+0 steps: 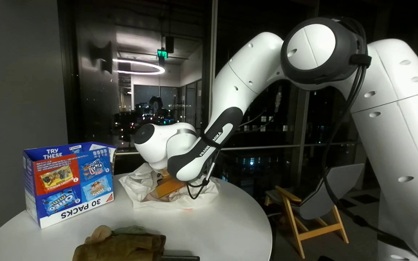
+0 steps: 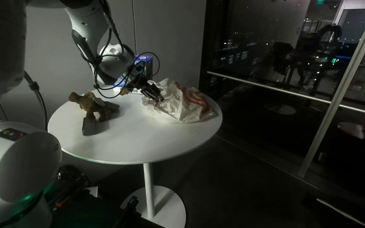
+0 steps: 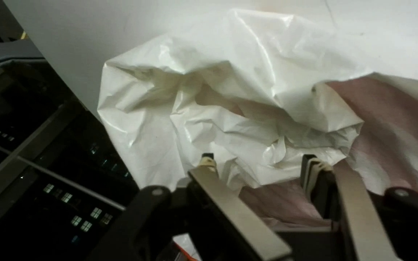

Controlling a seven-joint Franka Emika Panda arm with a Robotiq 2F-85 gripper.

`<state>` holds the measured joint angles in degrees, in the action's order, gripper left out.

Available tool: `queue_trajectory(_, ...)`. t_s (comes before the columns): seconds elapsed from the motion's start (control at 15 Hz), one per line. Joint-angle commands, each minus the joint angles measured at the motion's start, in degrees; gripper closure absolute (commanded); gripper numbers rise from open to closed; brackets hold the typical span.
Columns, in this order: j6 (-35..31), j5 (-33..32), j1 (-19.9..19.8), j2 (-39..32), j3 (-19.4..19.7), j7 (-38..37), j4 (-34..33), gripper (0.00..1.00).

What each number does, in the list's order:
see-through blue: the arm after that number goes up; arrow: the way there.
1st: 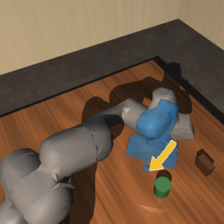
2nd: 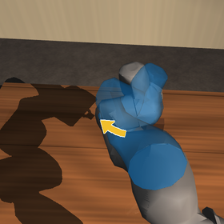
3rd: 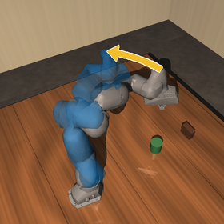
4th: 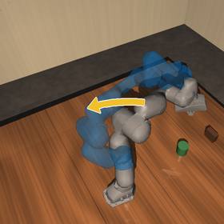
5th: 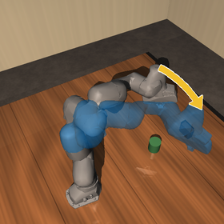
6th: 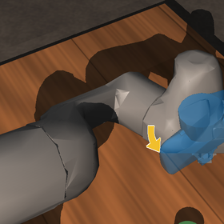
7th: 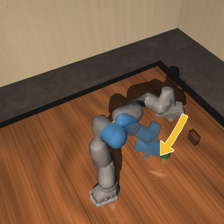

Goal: Move the plastic bag to the left and put the toy moose and eraser inside the plastic bag

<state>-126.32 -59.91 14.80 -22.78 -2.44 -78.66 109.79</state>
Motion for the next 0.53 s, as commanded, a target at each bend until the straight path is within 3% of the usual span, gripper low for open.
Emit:
queue_trajectory(0.0, 0.84, -0.83, -0.62, 1.77, -0.02, -5.00, 0.54, 0.04)
queue_trajectory(0.07, 0.93, -1.64, -0.64, 1.65, 0.28, -6.42, 0.29, 0.00)
queue_trajectory(0.47, 3.09, -5.14, -1.82, -0.37, 1.58, -13.23, -2.57, 0.00)
